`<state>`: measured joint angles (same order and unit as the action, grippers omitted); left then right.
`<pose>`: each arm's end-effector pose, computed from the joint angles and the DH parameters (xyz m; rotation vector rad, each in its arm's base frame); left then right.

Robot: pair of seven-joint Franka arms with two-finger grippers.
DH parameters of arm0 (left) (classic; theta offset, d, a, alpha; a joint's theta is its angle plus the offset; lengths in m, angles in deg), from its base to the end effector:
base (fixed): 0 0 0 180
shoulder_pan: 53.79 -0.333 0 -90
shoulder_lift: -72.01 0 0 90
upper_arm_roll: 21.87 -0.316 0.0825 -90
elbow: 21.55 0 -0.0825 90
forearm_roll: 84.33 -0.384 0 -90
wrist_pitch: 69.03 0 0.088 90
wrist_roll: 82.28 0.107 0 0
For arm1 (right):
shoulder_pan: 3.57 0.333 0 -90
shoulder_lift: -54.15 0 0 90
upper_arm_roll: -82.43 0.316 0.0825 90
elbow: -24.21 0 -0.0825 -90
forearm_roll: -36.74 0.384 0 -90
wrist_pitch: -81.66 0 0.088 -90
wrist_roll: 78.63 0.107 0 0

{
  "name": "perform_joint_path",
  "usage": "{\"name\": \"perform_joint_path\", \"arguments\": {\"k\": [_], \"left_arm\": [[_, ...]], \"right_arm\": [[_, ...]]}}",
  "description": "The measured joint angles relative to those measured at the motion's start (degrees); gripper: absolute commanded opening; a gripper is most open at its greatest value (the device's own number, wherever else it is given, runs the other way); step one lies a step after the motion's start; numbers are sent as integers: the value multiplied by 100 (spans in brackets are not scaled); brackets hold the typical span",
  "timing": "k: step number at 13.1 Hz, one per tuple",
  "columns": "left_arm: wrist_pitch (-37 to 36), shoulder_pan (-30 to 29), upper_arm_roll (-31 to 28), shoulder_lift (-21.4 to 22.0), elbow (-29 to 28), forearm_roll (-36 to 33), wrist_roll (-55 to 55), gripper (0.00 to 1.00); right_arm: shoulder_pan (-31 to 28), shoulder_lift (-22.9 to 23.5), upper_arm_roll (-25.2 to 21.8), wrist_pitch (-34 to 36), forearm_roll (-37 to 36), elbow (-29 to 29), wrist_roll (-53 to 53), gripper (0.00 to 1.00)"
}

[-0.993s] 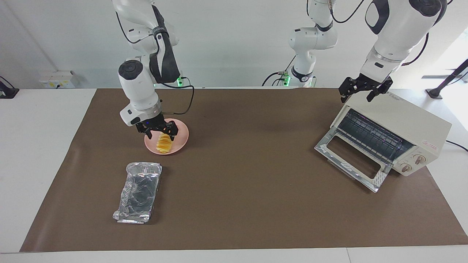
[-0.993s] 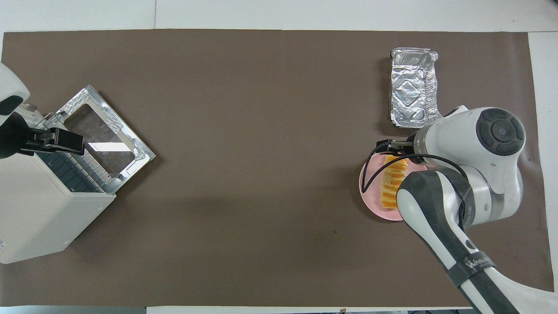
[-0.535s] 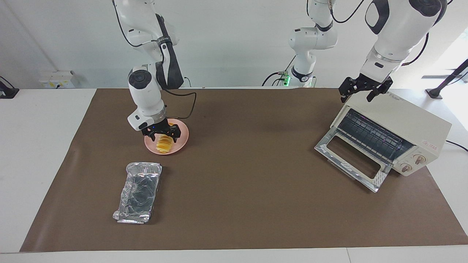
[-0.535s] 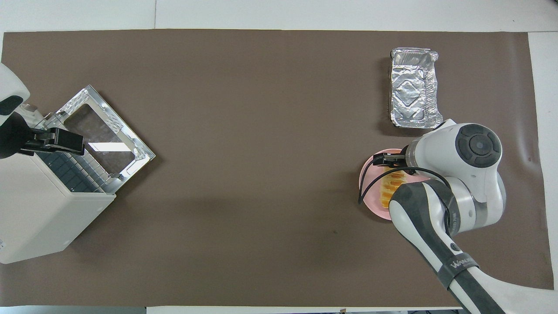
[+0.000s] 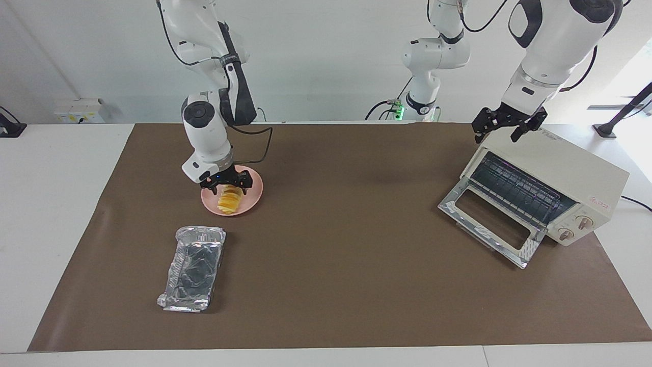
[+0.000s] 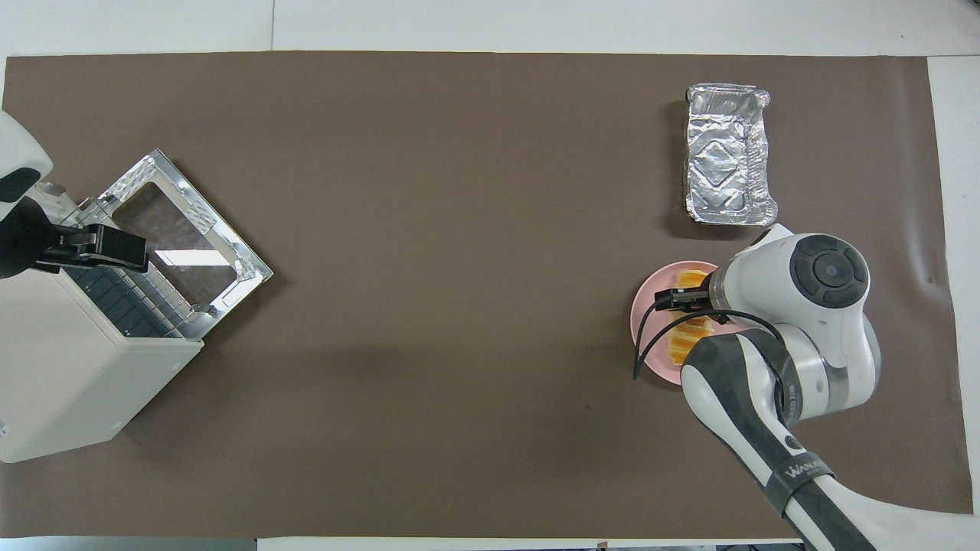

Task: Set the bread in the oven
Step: 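Grasp the orange bread slices with the right gripper and lift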

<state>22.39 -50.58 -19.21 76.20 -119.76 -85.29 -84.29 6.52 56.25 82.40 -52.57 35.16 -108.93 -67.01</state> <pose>0.5284 -0.0534 0.5987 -3.1158 0.1059 0.0686 0.5013 0.0885 0.3227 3.1189 -0.0122 -0.0212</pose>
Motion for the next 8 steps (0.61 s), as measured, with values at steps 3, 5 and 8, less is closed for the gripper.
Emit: {"name": "perform_joint_path", "arguments": {"k": [3, 5, 8], "left_arm": [[0, 0, 0, 0, 0, 0, 0, 100], [0, 0, 0, 0, 0, 0, 0, 100], [0, 0, 0, 0, 0, 0, 0, 100]], "right_arm": [[0, 82, 2, -236, 0, -74, -2, 100], [0, 217, 2, -390, 0, -87, -2, 95], [0, 276, -3, -424, 0, -82, -2, 0]]}}
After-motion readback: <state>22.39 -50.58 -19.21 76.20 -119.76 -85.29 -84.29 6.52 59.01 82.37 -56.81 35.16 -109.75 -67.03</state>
